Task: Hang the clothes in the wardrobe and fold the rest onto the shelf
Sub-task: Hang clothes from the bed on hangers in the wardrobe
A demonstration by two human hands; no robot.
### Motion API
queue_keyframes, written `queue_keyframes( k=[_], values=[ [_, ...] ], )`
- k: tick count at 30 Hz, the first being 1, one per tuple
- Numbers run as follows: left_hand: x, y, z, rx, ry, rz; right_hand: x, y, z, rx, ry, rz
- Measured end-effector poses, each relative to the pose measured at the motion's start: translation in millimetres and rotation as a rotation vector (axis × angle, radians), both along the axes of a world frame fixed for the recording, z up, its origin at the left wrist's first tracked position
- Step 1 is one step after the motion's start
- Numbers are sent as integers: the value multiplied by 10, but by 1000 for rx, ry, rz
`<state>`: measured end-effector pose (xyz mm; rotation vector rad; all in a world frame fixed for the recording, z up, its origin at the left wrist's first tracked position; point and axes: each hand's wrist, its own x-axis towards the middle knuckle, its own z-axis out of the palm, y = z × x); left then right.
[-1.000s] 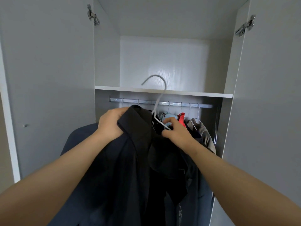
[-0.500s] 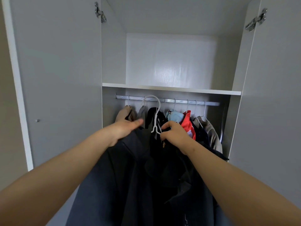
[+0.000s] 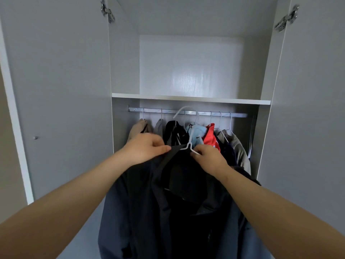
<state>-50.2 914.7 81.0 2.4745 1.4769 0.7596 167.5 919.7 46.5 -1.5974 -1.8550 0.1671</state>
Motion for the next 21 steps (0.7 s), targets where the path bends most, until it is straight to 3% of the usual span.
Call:
queue_keyframes(
  k=[2, 4, 10, 16, 18, 21],
  values=[
    [107, 37, -13, 170, 139, 20, -56, -4, 12, 48, 20, 64],
    [241, 104, -112, 28, 177, -59, -100, -16, 48, 96, 37, 116],
    [287, 311, -235, 191, -50, 128, -63, -135, 227, 37, 0, 257],
    [273, 408, -161, 262, -158, 313, 83, -115, 180, 85, -233, -185],
    [230, 434, -123, 235, -181, 323, 111, -114, 192, 108, -99, -252],
    [256, 385, -107, 217, -108, 163, 103, -93, 295, 11, 324, -117]
  ],
)
